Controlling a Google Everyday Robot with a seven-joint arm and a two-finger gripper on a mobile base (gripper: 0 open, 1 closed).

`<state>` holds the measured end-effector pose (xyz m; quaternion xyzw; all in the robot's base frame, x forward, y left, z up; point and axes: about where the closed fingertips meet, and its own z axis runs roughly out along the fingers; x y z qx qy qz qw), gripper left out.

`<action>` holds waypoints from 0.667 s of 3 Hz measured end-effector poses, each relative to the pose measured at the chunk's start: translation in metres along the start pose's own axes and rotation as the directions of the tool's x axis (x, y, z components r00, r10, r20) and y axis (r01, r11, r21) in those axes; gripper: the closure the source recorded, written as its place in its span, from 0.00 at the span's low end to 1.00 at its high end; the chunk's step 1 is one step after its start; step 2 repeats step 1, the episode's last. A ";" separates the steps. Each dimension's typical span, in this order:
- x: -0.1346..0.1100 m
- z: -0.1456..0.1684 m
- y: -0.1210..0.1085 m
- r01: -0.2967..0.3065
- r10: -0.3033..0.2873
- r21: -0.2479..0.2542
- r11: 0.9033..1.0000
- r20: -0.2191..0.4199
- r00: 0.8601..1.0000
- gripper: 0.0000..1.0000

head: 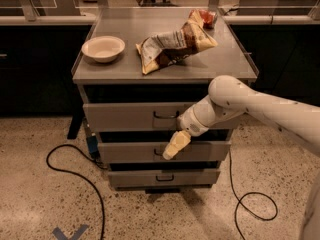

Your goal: Close top drawer

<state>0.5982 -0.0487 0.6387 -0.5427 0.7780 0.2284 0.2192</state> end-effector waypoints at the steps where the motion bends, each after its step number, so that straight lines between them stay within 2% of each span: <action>1: 0.000 0.000 0.000 0.000 0.000 0.000 1.000 0.000 1.000 0.00; 2: 0.000 0.000 0.000 0.000 0.000 0.000 1.000 0.000 1.000 0.00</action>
Offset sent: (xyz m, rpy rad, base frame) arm 0.0000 0.0000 0.0000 0.0000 0.0000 0.0000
